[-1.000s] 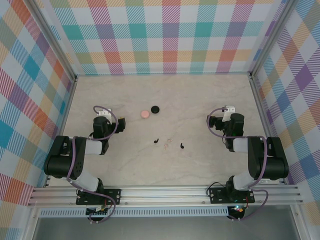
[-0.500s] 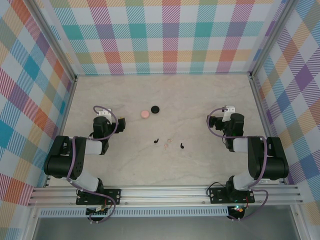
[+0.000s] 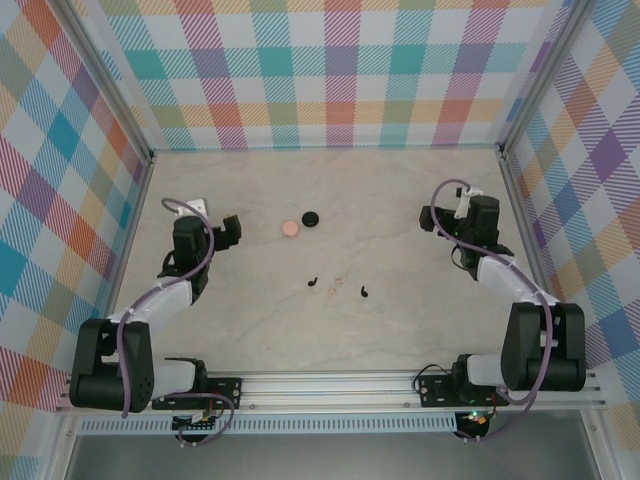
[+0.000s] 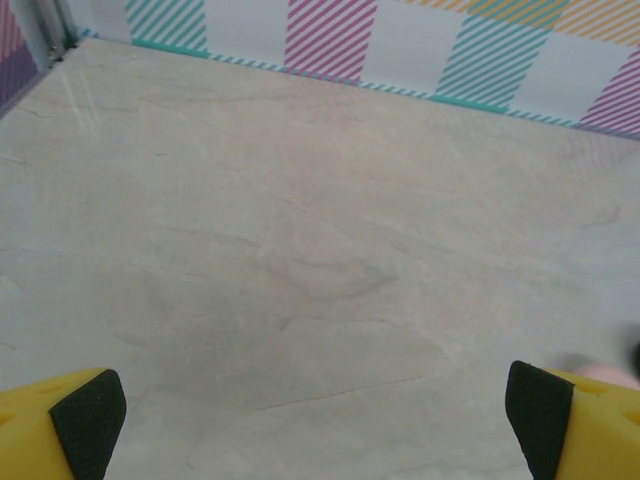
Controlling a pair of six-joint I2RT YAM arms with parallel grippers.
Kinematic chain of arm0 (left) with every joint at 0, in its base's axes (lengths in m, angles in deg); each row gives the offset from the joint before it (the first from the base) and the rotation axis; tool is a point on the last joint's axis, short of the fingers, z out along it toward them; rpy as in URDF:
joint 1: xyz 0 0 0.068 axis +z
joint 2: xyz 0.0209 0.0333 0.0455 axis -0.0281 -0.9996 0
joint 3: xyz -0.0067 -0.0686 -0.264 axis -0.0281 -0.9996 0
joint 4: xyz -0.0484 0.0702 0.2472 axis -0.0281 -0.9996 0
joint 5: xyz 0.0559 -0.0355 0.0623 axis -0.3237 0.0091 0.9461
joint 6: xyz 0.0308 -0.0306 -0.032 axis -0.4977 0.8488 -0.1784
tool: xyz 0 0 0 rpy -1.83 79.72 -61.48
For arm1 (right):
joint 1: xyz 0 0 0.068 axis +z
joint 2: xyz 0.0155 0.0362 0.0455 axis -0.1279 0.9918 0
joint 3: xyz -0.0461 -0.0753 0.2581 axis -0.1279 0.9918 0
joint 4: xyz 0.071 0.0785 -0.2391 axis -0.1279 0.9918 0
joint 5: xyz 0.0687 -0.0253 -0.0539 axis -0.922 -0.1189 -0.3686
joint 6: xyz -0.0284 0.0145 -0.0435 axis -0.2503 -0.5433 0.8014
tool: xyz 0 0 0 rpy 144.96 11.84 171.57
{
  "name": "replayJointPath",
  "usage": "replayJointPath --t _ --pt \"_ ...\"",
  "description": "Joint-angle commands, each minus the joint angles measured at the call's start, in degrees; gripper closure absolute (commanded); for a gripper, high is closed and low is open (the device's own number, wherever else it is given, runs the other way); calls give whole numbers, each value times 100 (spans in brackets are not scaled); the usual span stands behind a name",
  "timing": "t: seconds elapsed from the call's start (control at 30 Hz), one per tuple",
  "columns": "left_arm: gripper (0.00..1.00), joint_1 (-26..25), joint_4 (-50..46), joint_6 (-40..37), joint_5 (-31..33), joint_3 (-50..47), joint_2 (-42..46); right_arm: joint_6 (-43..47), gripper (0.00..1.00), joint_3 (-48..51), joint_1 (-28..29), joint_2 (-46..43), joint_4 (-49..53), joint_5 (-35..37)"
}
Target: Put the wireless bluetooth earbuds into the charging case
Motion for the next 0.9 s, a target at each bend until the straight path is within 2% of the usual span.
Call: replayJointPath --t 0.0,0.13,0.33,0.43,0.57,0.87 --pt "0 58 -1443 702 -591 683 39 -742 0 -289 47 -107 1526 -270" --pt "0 -109 -2520 1013 -1301 1619 -490 -1102 0 -373 44 -249 1989 -740" --pt "1 -760 -3956 347 -1741 3140 -1713 -1118 0 -236 57 -499 2279 -1466" --pt "7 -1025 -4398 91 -1829 3840 -2355 -1092 0 -180 97 -554 2328 -1734" --pt "18 -1258 -4746 -87 -2189 4737 -3258 -1118 0 -120 132 -593 2399 -1749" --pt "32 -1460 -5581 -367 -2637 6788 -5138 -1186 0 -181 169 -493 2509 -1787"
